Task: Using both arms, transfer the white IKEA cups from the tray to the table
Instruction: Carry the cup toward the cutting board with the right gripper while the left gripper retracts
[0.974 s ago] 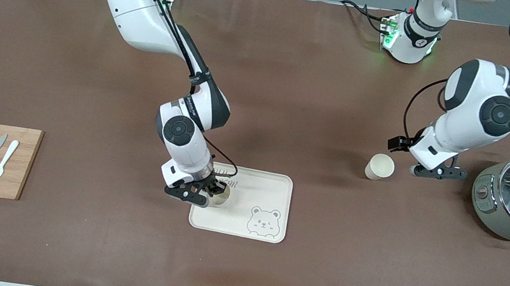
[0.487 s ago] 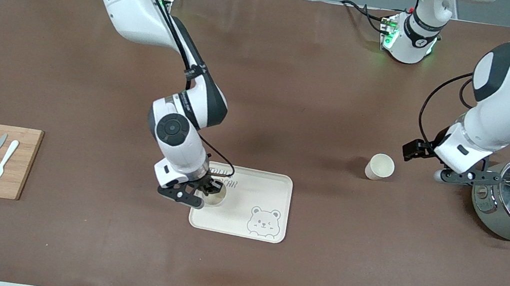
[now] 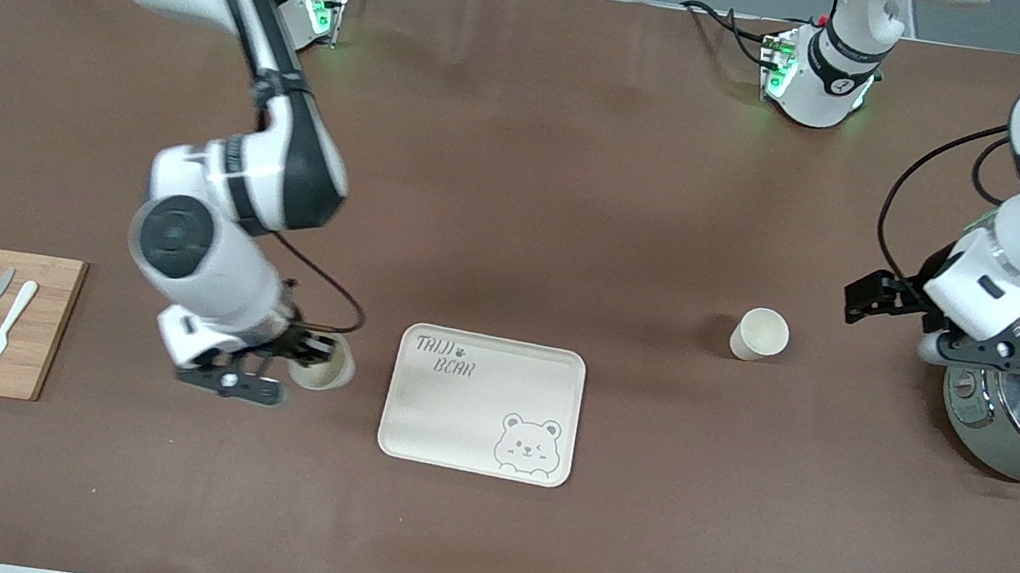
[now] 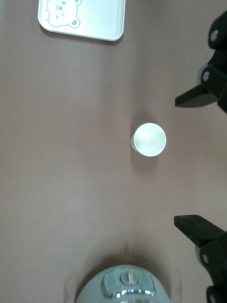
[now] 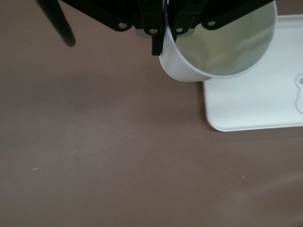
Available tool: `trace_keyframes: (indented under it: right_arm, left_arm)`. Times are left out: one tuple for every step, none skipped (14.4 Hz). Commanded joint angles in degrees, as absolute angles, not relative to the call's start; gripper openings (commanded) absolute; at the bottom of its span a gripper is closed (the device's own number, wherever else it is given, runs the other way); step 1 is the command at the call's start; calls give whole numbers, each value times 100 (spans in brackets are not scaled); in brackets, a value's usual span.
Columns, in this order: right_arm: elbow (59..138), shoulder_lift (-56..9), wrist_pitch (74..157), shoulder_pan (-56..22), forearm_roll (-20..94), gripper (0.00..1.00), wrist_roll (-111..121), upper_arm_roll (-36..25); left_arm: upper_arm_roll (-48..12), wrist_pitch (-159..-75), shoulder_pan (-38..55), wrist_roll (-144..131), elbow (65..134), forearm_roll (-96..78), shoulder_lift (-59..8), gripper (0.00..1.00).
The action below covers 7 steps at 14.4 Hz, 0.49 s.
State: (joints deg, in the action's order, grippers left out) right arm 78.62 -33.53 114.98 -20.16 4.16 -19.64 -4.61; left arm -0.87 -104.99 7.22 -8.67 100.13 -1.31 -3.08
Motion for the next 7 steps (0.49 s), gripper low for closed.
trace_keyframes:
  right_arm:
    - [8770, -2822, 11706, -1540, 422, 0, -1145, -352]
    - [8963, -2752, 11829, -1425, 422, 0, -925, -360]
    - [9113, -2699, 11961, -1346, 422, 0, -731, -352]
    - [9245, -2690, 12084, -1240, 422, 0, -538, -360]
    - [9359, -2689, 12207, -1100, 422, 0, -310, -352]
    - [9491, -2689, 12339, -986, 439, 0, -47, -352]
    - [9631, -2689, 12496, -863, 457, 0, 217, -352]
  left_arm:
    - [-123, -10135, 528, -529, 9967, -176, -9, 100]
    - [-149, -10038, 397, -432, 9967, -176, 78, 100]
    - [-184, -9941, 352, -387, 9967, -176, 149, 100]
    - [-193, -9880, 352, -378, 9941, -176, 193, 100]
    - [-185, -9853, 352, -413, 9871, -176, 237, 100]
    - [-185, -9853, 352, -413, 9801, -176, 255, 100]
    - [-150, -9844, 343, -396, 9652, -176, 255, 100]
